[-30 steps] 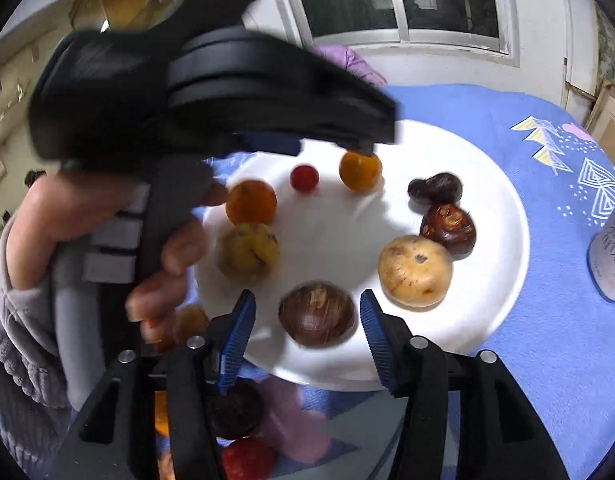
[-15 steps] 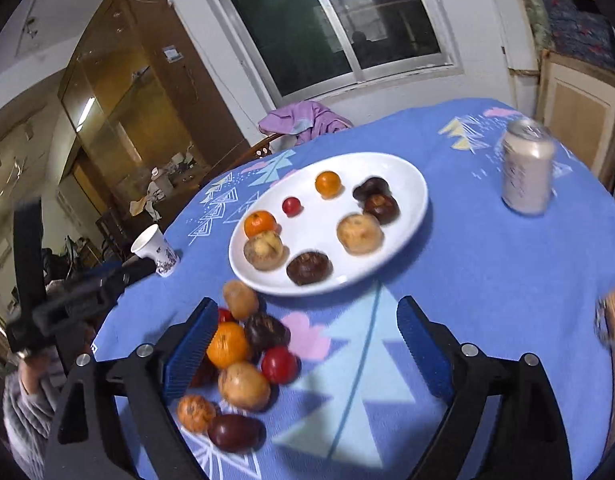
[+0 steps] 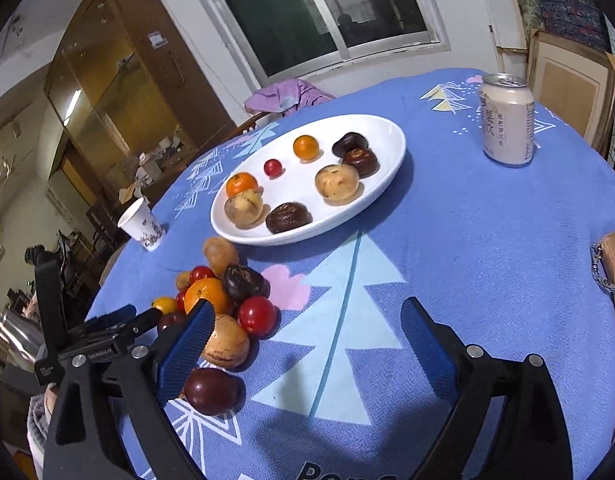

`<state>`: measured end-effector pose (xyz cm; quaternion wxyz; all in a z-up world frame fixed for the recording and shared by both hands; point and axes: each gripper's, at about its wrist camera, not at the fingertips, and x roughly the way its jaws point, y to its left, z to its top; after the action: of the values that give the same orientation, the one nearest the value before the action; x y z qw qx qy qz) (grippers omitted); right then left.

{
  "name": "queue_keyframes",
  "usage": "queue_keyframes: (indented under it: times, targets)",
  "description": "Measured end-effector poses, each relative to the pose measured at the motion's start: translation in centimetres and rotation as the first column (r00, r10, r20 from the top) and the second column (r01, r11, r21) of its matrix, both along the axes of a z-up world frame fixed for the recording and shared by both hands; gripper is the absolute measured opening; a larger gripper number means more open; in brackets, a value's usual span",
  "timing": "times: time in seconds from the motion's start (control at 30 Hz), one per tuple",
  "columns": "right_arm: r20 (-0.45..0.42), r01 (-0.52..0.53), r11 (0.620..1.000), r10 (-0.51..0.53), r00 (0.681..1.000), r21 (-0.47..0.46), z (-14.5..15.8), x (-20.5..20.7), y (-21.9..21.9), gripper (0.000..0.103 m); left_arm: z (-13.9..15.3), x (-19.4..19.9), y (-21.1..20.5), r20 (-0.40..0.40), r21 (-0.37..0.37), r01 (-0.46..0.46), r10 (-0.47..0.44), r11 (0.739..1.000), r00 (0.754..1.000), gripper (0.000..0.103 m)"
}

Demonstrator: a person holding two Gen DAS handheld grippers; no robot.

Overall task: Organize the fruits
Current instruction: 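Grasp a yellow-orange fruit with the left tool while the right tool grasps a dark red plum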

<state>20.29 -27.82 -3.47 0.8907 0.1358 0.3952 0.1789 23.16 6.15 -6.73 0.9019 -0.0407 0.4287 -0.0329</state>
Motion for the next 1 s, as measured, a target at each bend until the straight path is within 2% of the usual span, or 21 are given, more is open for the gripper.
queue_keyframes:
  times: [0.07, 0.2, 0.27, 0.33, 0.4, 0.53, 0.77, 1.0]
  targets:
    - [-0.006, -0.035, 0.999, 0.035, 0.999, -0.014, -0.2, -0.2, 0.8, 0.095, 0.4, -0.1, -0.1, 0.020, 0.041, 0.002, -0.003, 0.999, 1.000, 0.099]
    - [-0.013, -0.110, 0.993, 0.110, 0.994, -0.050, -0.5, -0.8, 2.6, 0.095, 1.3, -0.8, 1.6, 0.075, 0.124, -0.116, 0.108, 0.985, 0.991, 0.099]
    - [-0.015, -0.147, 0.987, 0.146, 0.989, -0.069, -0.6, -1.2, 3.5, 0.095, 1.2, -1.0, 2.7, 0.065, 0.130, -0.163, 0.156, 0.978, 0.986, 0.099]
    - [-0.008, -0.179, 0.980, 0.179, 0.984, -0.089, -0.7, -1.7, 4.2, 0.095, 1.2, -1.3, 3.3, 0.051, 0.058, -0.145, 0.142, 0.988, 0.989, 0.099]
    - [0.013, -0.208, 0.970, 0.211, 0.977, -0.126, -0.6, -2.3, 5.1, 0.095, 1.2, -1.6, 3.0, 0.050, 0.028, -0.107, 0.106, 0.994, 0.993, 0.099]
    - [0.027, -0.237, 0.952, 0.246, 0.969, -0.196, -1.0, -3.0, 6.4, 0.093, 0.4, -1.3, 1.3, 0.045, 0.138, -0.079, 0.074, 0.987, 0.996, 0.099]
    - [0.017, -0.284, 0.931, 0.296, 0.955, -0.230, -1.6, -3.9, 7.9, 0.076, -0.1, -1.1, 0.6, 0.031, 0.145, -0.051, 0.047, 0.988, 0.998, 0.099]
    - [-0.048, -0.328, 0.925, 0.325, 0.944, -0.191, -2.4, -3.6, 8.2, 0.053, -0.1, -1.1, -0.5, 0.039, 0.119, 0.021, -0.026, 0.993, 0.999, 0.099]
